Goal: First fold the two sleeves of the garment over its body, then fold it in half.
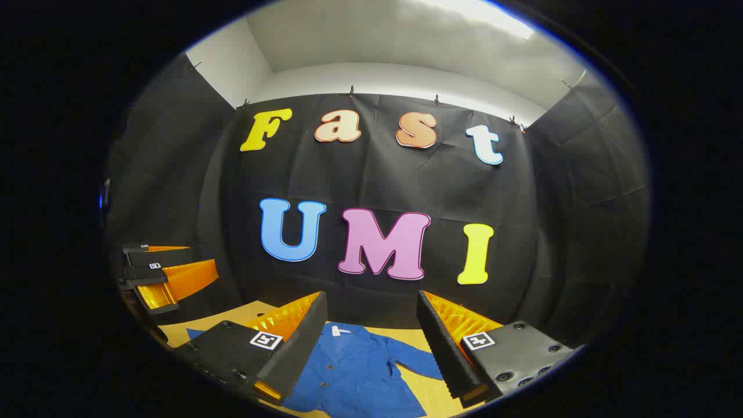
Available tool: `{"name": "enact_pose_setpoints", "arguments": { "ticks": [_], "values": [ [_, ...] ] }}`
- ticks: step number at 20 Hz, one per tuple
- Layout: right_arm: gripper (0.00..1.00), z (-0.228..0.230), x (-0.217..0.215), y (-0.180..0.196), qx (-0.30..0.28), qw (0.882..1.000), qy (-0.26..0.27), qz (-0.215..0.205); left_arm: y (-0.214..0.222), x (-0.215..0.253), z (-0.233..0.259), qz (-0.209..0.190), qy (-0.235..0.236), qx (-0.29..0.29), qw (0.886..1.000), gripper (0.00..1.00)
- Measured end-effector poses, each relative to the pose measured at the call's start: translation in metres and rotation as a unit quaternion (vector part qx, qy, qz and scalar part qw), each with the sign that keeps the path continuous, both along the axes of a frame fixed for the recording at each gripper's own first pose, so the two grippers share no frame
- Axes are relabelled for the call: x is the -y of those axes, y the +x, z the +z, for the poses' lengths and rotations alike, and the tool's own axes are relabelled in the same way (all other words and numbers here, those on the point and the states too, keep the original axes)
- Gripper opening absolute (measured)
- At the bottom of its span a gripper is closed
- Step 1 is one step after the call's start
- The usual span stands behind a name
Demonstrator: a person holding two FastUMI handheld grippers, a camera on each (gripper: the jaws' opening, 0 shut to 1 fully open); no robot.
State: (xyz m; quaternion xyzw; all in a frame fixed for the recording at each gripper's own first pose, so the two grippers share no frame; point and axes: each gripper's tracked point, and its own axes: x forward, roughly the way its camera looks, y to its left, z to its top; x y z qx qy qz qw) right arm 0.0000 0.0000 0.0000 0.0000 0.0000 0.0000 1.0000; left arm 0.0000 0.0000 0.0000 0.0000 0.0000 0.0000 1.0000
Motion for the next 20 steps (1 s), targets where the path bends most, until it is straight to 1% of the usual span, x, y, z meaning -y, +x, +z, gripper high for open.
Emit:
{"name": "enact_pose_setpoints", "arguments": {
  "ticks": [5, 7, 9, 10, 13, 15, 18, 20],
  "values": [
    [0.96, 0.001, -0.007, 0.002, -0.005, 1.0, 0.011, 0.016, -0.004, 0.006, -0.006, -0.006, -0.002, -0.014, 1.0, 0.81],
    [0.97, 0.002, -0.005, -0.001, -0.004, 1.0, 0.011, 0.013, -0.005, 0.006, -0.006, -0.008, 0.0, -0.014, 1.0, 0.81],
    [0.96, 0.002, -0.004, -0.007, -0.006, 1.0, 0.028, 0.006, -0.007, 0.005, -0.008, -0.008, 0.003, -0.014, 1.0, 0.81],
    [0.96, 0.006, -0.005, -0.009, -0.001, 1.0, 0.027, 0.005, -0.007, 0.005, -0.012, -0.009, 0.004, -0.018, 1.0, 0.81],
    [0.96, 0.011, -0.012, -0.016, 0.014, 1.0, -0.011, 0.012, -0.004, 0.005, -0.016, -0.012, 0.0, -0.028, 1.0, 0.81],
    [0.96, 0.014, -0.016, -0.02, 0.017, 0.999, -0.023, 0.017, -0.003, 0.001, -0.014, -0.007, -0.003, -0.026, 1.0, 0.81],
    [0.96, 0.018, -0.013, -0.025, 0.027, 0.999, -0.023, 0.009, -0.009, 0.0, -0.019, -0.007, -0.001, -0.029, 1.0, 0.81],
    [0.96, 0.013, -0.005, -0.027, 0.026, 0.999, -0.019, -0.006, -0.008, -0.01, -0.018, 0.004, -0.003, -0.029, 1.0, 0.81]
  ]
}}
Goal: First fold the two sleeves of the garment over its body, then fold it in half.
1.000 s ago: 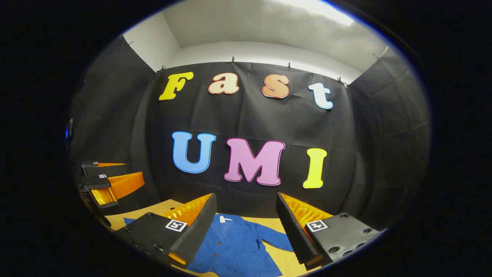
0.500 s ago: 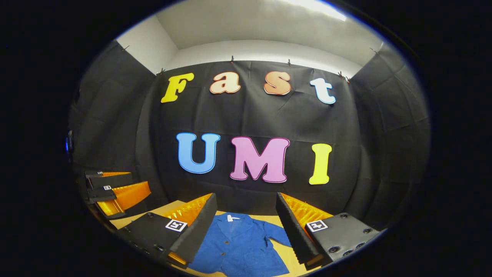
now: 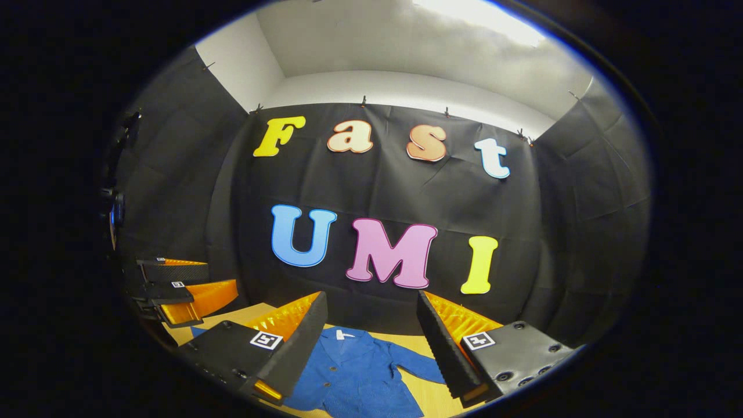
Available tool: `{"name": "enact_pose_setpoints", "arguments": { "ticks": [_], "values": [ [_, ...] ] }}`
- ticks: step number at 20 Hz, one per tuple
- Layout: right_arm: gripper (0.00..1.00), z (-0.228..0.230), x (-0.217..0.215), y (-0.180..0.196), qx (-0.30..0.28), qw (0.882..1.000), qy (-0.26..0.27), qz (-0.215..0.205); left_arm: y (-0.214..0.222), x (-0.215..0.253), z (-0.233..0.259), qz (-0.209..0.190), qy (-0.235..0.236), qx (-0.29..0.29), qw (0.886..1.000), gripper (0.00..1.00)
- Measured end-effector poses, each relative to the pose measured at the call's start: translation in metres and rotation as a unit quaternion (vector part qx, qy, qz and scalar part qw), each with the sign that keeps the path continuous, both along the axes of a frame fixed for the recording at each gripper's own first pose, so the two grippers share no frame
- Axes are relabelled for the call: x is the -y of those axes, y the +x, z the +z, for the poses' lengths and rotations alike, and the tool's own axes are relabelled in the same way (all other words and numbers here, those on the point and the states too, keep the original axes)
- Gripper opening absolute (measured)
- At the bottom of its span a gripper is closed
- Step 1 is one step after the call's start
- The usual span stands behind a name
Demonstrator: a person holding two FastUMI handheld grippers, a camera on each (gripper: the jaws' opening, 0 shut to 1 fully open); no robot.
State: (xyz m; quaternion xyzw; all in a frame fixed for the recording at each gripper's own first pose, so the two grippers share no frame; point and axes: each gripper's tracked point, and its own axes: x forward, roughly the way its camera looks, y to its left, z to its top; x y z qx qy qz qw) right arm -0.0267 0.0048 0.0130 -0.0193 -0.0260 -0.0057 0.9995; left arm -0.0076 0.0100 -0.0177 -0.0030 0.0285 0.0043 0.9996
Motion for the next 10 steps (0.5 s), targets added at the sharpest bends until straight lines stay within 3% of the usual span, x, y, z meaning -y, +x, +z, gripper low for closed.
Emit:
{"name": "enact_pose_setpoints", "arguments": {
  "ticks": [10],
  "values": [
    [0.96, -0.018, 0.006, 0.01, -0.026, 1.0, 0.011, 0.001, 0.002, -0.017, -0.007, 0.041, 0.002, -0.005, 0.999, 0.81]
  ]
}}
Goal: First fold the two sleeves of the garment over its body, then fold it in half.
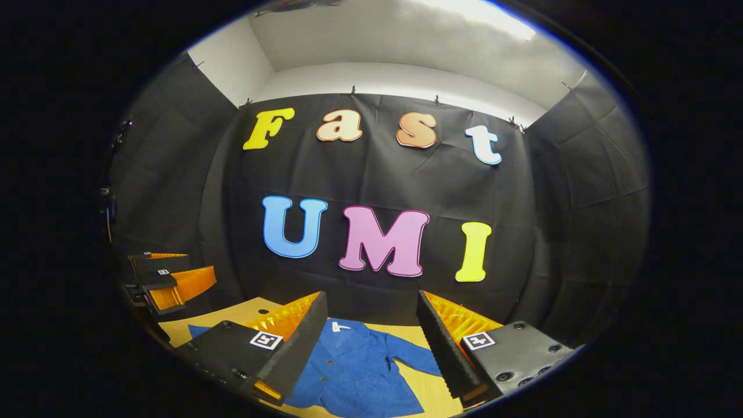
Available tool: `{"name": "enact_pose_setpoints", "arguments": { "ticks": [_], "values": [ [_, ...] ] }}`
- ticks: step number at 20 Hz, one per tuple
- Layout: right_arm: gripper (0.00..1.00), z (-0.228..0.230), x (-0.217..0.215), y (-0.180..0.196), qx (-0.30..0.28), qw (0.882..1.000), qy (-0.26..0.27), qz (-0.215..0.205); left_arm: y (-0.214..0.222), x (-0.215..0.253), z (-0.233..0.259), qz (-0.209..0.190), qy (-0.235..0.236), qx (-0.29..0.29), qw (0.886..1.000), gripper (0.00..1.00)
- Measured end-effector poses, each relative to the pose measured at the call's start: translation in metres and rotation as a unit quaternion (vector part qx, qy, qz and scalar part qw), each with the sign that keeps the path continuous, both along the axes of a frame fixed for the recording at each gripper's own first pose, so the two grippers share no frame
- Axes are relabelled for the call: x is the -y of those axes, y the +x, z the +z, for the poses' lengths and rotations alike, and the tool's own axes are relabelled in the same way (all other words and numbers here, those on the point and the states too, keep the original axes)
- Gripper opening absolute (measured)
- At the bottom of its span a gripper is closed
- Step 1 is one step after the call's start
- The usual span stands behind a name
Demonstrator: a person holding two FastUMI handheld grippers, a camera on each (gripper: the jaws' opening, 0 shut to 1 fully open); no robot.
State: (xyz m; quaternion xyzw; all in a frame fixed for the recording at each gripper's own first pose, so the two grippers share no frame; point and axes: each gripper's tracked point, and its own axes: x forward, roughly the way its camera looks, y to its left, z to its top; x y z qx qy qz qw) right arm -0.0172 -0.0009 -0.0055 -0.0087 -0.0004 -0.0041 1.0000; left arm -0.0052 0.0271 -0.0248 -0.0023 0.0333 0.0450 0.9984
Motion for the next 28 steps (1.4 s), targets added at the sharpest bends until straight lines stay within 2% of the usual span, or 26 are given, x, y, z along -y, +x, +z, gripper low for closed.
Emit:
{"name": "enact_pose_setpoints", "arguments": {
  "ticks": [8, 14, 19, 25, 28],
  "values": [
    [0.96, -0.029, -0.004, 0.021, -0.034, 0.999, 0.009, 0.008, 0.009, -0.003, -0.006, 0.01, 0.012, -0.01, 1.0, 0.81],
    [0.96, -0.052, -0.014, 0.055, -0.06, 0.998, 0.023, 0.022, 0.022, -0.002, -0.015, 0.019, 0.014, -0.025, 0.999, 0.81],
    [0.96, -0.089, -0.015, 0.083, -0.096, 0.994, 0.032, 0.03, 0.041, 0.001, -0.019, 0.026, 0.014, -0.035, 0.999, 0.81],
    [0.97, -0.136, -0.001, 0.12, -0.139, 0.989, 0.043, 0.039, 0.069, 0.004, -0.028, 0.046, 0.01, -0.041, 0.998, 0.81],
    [0.97, -0.154, 0.019, 0.142, -0.143, 0.988, 0.058, 0.027, 0.086, 0.005, -0.037, 0.062, 0.011, -0.049, 0.997, 0.81]
  ]
}}
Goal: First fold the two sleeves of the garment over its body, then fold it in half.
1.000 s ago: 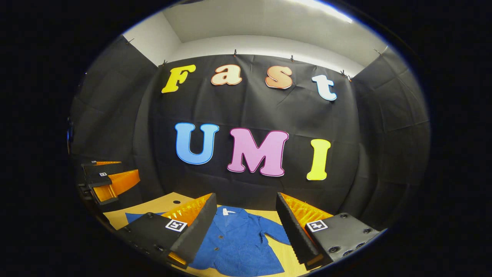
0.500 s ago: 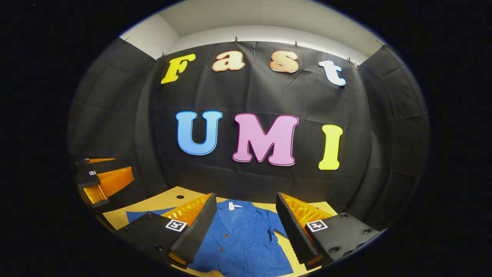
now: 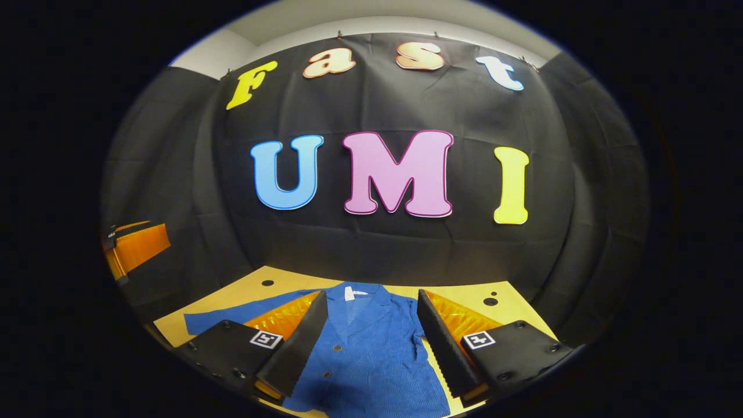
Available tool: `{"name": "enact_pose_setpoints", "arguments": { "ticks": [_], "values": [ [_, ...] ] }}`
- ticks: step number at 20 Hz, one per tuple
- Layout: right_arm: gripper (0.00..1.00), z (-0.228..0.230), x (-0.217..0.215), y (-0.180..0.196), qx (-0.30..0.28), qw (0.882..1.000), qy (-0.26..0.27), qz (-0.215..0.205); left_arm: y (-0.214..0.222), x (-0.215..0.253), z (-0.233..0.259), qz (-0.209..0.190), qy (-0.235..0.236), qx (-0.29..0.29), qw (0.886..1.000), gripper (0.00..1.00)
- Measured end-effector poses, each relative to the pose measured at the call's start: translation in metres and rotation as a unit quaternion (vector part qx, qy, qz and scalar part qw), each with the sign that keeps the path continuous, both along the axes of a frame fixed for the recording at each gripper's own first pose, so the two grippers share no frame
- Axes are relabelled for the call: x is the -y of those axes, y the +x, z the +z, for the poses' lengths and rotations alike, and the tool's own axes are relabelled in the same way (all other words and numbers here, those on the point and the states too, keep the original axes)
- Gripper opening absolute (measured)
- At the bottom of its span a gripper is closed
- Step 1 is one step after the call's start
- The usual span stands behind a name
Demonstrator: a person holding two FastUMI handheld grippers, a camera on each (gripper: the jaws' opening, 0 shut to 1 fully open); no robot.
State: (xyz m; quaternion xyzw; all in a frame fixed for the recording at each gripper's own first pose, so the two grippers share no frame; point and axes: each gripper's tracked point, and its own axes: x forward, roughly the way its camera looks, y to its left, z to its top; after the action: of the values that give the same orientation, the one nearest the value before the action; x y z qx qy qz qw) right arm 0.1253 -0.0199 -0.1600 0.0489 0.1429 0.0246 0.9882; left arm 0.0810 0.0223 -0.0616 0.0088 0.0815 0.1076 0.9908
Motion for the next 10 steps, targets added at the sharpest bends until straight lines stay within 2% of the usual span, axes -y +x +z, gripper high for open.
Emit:
{"name": "enact_pose_setpoints", "arguments": {
  "ticks": [3, 6, 8, 10],
  "values": [
    [0.96, -0.041, 0.036, 0.015, -0.044, 0.999, -0.006, -0.024, 0.016, 0.006, -0.009, 0.011, 0.0, -0.012, 1.0, 0.81],
    [0.97, -0.074, 0.087, 0.029, -0.068, 0.995, 0.011, -0.068, 0.033, 0.012, -0.021, 0.024, 0.005, -0.025, 0.999, 0.81],
    [0.94, -0.102, 0.12, 0.034, -0.097, 0.99, 0.015, -0.1, 0.044, 0.019, -0.028, 0.029, 0.009, -0.035, 0.999, 0.81],
    [0.97, -0.13, 0.154, 0.031, -0.127, 0.983, 0.017, -0.131, 0.056, 0.026, -0.03, 0.032, 0.012, -0.039, 0.999, 0.81]
  ]
}}
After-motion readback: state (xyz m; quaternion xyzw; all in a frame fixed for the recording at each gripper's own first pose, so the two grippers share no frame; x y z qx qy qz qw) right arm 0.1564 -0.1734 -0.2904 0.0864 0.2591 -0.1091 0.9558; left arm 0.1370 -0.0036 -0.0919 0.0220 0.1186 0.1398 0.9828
